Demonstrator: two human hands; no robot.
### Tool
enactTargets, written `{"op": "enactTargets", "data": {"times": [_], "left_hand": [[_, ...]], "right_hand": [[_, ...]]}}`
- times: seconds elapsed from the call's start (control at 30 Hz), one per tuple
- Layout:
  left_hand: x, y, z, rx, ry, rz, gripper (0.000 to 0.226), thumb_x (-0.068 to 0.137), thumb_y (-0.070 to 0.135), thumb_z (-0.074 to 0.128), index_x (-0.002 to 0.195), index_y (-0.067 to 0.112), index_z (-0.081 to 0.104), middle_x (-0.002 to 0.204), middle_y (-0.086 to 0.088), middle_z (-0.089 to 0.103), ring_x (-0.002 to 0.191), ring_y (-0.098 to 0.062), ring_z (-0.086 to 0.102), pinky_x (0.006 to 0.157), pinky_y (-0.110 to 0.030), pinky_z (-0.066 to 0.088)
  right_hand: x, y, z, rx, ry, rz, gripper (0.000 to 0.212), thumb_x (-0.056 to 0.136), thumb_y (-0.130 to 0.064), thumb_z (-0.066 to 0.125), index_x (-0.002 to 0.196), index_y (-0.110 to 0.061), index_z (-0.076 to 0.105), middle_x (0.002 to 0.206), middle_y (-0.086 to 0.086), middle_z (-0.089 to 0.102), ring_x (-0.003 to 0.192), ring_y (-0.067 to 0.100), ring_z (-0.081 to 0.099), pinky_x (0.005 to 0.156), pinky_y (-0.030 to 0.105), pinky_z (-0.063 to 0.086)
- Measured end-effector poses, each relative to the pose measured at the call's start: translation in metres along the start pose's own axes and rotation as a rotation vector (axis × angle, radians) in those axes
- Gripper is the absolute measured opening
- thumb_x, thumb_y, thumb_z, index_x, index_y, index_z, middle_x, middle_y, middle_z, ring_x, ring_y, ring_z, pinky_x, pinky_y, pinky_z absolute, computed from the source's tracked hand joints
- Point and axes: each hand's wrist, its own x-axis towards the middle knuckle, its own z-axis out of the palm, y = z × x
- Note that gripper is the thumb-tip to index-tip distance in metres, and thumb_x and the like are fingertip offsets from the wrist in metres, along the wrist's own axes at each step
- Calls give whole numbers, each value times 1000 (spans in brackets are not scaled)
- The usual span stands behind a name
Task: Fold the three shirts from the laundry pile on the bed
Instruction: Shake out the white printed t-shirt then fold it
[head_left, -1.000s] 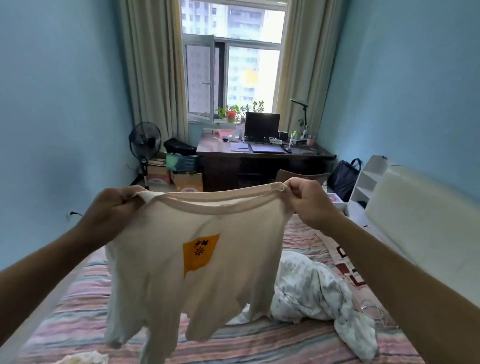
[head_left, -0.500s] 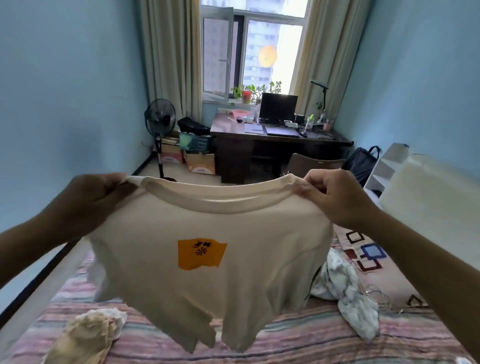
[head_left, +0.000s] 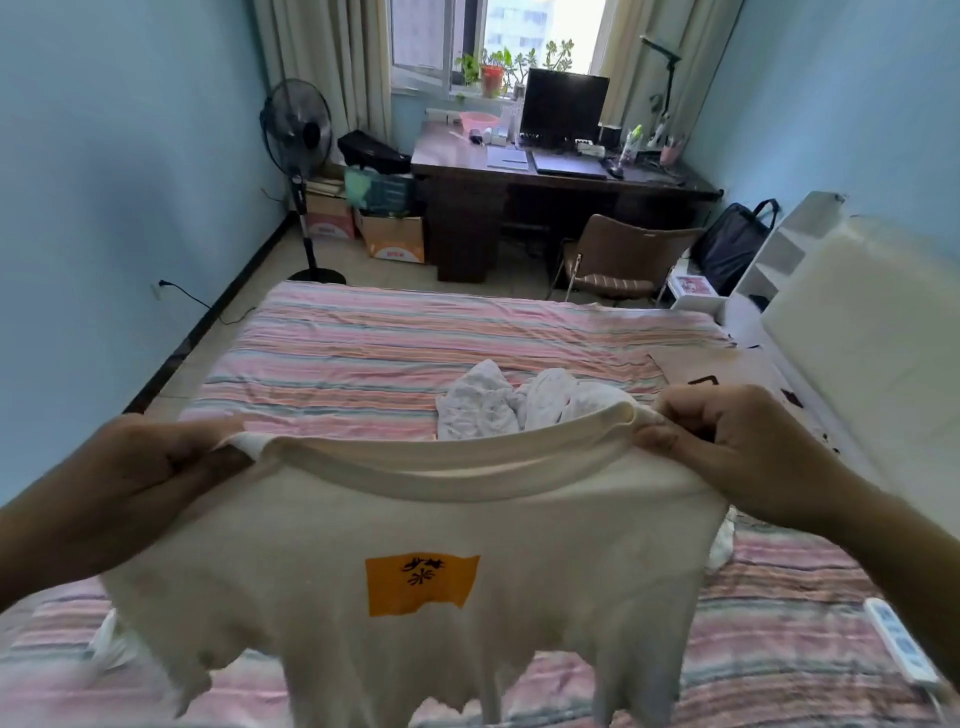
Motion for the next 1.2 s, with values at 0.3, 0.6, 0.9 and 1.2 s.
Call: {"op": "enactTargets", "data": {"times": [0.3, 0.6, 0.9, 1.2], "left_hand": [[41, -51, 60, 40, -238, 35, 52, 85, 66, 41, 73, 19, 59, 64, 4, 59, 62, -11, 56, 60, -32, 46], [94, -125, 152, 255, -406, -223, 19, 93, 23, 57, 82, 20, 71, 81, -2, 68, 77, -17, 58, 68, -28, 41], [158, -219, 256, 405, -418, -359, 22, 96, 27, 47, 95, 19, 68, 104, -4, 69, 96, -28, 60, 68, -30, 38], [235, -307, 338, 267, -259, -544, 29, 93, 12, 43, 80, 4, 67, 82, -14, 72, 67, -26, 69, 65, -33, 54]], "right_hand": [[33, 76, 64, -31, -253, 212, 49, 92, -38, 64, 60, -5, 46, 57, -4, 35, 53, 6, 31, 54, 26, 28], [71, 153, 154, -175, -394, 348, 44, 95, -33, 60, 61, -17, 39, 61, 5, 45, 57, 16, 41, 56, 34, 28], [122, 245, 248, -290, -415, 534, 36, 97, -26, 54, 64, -15, 50, 66, 1, 50, 71, 25, 51, 62, 36, 37], [186, 336, 345, -107, -213, 802, 35, 98, -23, 55, 66, -8, 59, 69, 12, 62, 77, 32, 61, 67, 36, 46]]}}
